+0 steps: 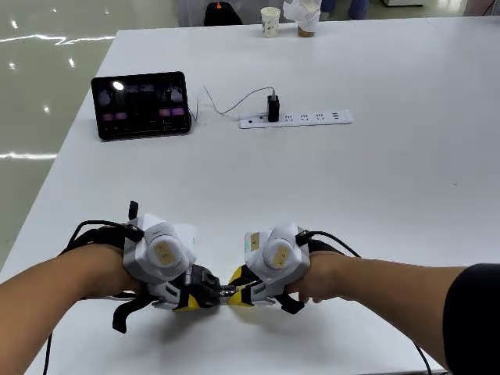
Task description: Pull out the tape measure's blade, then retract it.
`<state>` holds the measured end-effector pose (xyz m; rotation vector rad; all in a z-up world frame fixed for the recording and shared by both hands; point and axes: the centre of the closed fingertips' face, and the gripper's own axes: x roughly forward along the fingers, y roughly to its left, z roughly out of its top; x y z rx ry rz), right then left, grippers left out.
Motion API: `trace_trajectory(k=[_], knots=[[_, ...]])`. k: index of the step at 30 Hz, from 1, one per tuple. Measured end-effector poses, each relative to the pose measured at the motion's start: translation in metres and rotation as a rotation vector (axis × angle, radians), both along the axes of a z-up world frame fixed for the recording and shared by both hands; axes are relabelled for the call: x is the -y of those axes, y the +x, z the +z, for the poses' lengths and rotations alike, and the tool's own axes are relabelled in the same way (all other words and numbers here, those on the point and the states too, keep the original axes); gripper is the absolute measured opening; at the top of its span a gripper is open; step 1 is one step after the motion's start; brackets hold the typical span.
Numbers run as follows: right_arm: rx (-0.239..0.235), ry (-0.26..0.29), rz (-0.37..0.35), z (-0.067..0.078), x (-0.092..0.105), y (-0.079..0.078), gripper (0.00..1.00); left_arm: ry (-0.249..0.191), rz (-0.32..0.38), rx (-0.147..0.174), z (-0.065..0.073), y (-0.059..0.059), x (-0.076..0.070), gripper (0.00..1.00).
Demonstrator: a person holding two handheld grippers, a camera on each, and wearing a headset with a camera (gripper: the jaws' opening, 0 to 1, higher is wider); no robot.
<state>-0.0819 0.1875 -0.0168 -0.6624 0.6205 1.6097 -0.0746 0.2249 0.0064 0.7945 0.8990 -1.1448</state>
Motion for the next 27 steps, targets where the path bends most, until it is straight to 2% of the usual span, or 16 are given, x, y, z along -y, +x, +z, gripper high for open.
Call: trace_trajectory(k=[27], knots=[[-0.007, -0.020, -0.015, 0.000, 0.016, 0.001, 0.10, -0.007, 0.003, 0.005, 0.000, 0.000, 0.001, 0.34]])
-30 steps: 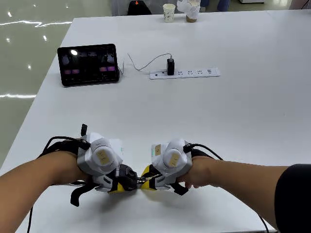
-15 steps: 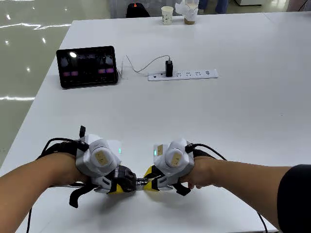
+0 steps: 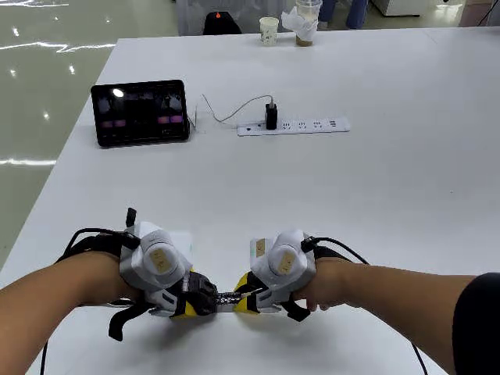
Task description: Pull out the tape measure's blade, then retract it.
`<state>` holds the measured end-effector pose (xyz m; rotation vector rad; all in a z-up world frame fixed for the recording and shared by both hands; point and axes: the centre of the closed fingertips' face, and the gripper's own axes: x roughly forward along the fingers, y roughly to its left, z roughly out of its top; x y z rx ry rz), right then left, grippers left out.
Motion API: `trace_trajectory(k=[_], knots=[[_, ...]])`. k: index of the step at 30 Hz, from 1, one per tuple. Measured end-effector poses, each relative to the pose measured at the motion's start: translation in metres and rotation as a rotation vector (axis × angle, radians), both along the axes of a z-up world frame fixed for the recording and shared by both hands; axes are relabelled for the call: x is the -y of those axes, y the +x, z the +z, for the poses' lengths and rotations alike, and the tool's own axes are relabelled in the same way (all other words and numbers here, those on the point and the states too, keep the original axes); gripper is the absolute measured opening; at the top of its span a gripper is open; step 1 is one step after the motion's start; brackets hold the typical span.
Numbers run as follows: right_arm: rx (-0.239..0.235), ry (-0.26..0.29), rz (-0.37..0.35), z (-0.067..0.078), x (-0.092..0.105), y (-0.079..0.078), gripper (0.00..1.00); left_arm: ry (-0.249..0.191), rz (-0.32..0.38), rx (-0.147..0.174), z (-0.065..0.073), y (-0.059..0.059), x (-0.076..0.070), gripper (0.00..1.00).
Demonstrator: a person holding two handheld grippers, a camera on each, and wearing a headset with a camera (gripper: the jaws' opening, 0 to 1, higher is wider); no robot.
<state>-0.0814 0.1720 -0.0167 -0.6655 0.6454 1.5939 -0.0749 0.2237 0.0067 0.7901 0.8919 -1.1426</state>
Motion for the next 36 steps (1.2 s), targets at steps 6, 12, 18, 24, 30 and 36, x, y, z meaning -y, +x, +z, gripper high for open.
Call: trace_trajectory(k=[6, 12, 18, 24, 30, 36], knots=[[-0.004, -0.005, -0.001, 0.000, 0.004, 0.000, 0.10, 0.001, 0.002, 0.001, 0.000, 0.000, 0.000, 0.34], [-0.003, -0.011, -0.002, -0.001, 0.007, 0.002, 0.10, 0.000, 0.004, 0.002, 0.000, 0.000, 0.000, 0.34], [-0.006, -0.014, -0.005, 0.000, 0.011, 0.003, 0.10, 0.000, 0.006, 0.001, 0.000, 0.000, 0.000, 0.34], [-0.009, -0.011, -0.016, 0.000, 0.014, 0.004, 0.10, 0.000, 0.008, 0.000, 0.000, 0.001, 0.000, 0.34], [-0.013, -0.012, -0.020, 0.000, 0.016, 0.004, 0.10, 0.001, 0.007, 0.001, 0.000, 0.001, 0.000, 0.34], [-0.013, -0.013, -0.020, 0.001, 0.018, 0.003, 0.10, 0.001, 0.008, 0.001, 0.000, 0.001, 0.000, 0.34]])
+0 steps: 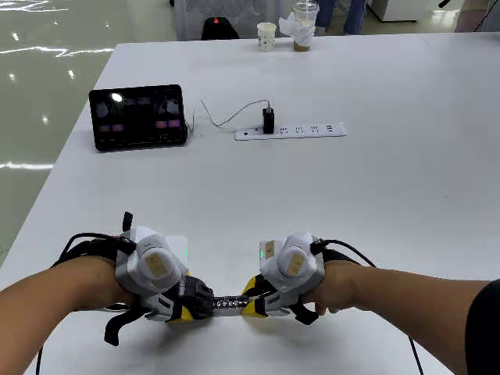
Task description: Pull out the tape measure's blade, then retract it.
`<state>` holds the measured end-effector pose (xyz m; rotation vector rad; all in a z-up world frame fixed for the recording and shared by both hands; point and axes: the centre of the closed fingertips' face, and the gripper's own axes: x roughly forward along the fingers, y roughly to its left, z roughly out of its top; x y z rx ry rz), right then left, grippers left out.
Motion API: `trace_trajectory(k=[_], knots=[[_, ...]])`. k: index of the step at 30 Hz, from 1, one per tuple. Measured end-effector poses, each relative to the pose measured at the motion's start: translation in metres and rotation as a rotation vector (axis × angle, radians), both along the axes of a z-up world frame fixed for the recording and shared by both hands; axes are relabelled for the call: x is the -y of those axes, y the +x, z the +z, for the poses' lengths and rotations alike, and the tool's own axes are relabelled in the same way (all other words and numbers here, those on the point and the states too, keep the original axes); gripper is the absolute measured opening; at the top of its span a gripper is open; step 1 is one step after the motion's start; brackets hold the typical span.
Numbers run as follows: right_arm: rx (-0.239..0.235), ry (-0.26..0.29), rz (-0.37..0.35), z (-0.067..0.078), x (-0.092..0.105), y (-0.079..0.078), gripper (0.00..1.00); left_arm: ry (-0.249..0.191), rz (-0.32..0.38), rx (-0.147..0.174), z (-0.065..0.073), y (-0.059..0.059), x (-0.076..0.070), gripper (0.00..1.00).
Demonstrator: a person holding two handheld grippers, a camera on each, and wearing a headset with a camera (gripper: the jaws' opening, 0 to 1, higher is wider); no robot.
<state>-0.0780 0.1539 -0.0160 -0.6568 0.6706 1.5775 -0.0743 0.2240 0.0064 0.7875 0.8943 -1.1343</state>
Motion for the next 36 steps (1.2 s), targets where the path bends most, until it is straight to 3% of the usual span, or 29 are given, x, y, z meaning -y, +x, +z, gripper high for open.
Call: trace_trajectory(k=[36], knots=[[0.004, -0.008, -0.001, 0.000, 0.019, 0.003, 0.10, -0.005, 0.005, 0.005, 0.000, 0.001, 0.000, 0.34]])
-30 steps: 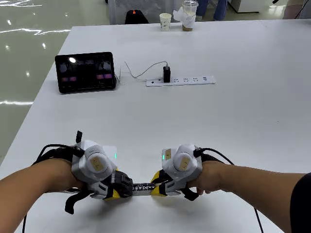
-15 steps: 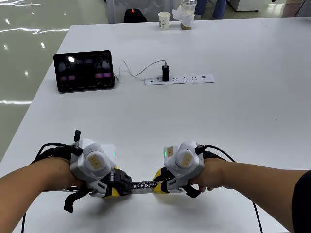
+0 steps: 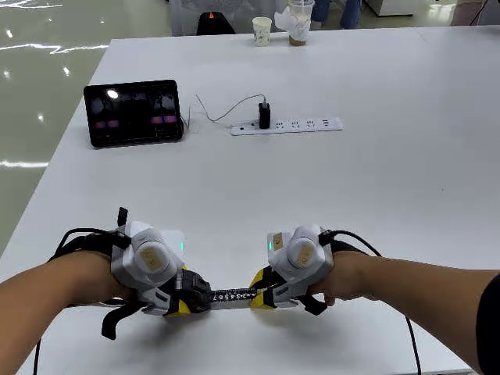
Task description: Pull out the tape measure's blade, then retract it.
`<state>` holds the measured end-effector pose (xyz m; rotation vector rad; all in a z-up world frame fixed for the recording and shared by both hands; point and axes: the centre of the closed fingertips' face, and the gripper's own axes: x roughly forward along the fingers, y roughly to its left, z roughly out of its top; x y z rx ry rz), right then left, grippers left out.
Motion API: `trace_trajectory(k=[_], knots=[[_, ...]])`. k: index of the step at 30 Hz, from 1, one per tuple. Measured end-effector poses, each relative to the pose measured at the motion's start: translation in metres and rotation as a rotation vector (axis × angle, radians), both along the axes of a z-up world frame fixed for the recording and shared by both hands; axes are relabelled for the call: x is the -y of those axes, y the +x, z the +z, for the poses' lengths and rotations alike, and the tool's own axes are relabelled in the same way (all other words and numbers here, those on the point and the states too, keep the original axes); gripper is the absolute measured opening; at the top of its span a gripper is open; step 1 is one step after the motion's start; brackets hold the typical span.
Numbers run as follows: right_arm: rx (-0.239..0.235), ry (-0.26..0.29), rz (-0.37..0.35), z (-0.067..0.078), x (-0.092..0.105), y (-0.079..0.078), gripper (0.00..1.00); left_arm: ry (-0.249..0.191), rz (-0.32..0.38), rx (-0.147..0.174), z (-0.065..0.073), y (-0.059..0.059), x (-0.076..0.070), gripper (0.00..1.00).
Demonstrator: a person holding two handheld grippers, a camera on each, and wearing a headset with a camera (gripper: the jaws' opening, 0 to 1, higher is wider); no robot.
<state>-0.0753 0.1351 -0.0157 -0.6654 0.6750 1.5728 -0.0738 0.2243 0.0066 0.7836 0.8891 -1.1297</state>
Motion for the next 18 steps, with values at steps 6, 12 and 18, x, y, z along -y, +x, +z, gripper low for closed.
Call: trace_trajectory(k=[6, 12, 18], knots=[[0.001, -0.001, 0.004, 0.0000, 0.0000, 0.0002, 0.10, 0.001, 0.000, 0.000, 0.0000, 0.0001, -0.0002, 0.34], [-0.004, -0.005, 0.000, -0.0003, 0.0034, 0.0012, 0.10, 0.001, 0.000, 0.002, -0.0002, 0.0004, -0.0003, 0.34], [-0.007, -0.011, 0.003, -0.0004, 0.0076, 0.0012, 0.10, 0.002, 0.000, 0.005, 0.0000, 0.0000, -0.0003, 0.34]])
